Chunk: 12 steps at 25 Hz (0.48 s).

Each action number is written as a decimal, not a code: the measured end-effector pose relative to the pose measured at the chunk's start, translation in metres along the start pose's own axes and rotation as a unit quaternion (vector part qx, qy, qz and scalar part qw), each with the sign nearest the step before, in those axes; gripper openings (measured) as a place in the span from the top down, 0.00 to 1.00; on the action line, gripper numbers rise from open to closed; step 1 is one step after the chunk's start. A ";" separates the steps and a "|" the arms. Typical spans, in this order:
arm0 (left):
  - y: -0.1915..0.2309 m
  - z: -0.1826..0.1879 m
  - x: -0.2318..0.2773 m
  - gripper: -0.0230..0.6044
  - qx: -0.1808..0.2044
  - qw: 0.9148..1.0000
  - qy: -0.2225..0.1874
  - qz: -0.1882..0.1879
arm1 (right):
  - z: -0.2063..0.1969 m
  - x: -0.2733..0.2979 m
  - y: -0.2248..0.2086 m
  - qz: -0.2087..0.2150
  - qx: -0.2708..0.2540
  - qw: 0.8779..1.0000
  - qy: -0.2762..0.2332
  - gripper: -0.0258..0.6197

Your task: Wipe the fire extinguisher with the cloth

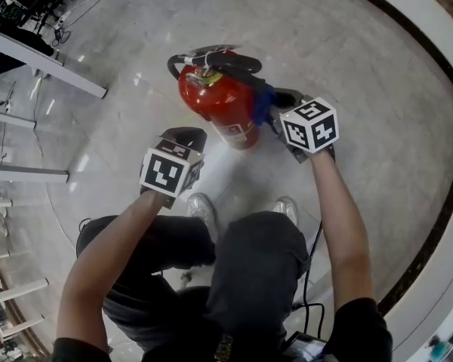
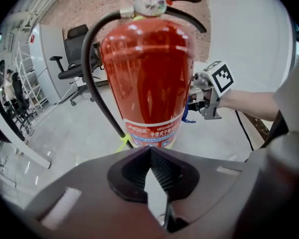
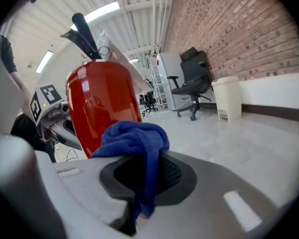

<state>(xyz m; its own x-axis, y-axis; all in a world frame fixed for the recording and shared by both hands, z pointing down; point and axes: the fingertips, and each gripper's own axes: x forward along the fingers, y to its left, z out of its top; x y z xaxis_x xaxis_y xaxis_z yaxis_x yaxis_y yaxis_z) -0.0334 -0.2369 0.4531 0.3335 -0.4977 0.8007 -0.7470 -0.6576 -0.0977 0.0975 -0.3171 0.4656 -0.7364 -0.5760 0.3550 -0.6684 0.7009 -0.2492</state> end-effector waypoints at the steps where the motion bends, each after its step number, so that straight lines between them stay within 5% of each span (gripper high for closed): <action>1: 0.002 0.004 -0.006 0.96 0.003 1.000 -0.005 0.003 | 0.013 -0.005 0.003 -0.002 -0.009 1.000 -0.007 0.89; 12: 0.017 0.085 -0.089 0.91 0.041 0.994 -0.095 0.038 | 0.087 -0.052 0.034 -0.034 -0.020 0.997 -0.071 0.89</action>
<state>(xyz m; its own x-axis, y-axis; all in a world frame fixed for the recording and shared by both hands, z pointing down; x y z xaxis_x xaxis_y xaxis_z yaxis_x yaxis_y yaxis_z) -0.0272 -0.2522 0.3295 0.3862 -0.6396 0.6646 -0.7270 -0.6545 -0.2075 0.1043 -0.3002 0.3604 -0.6986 -0.6748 0.2378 -0.7148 0.6723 -0.1924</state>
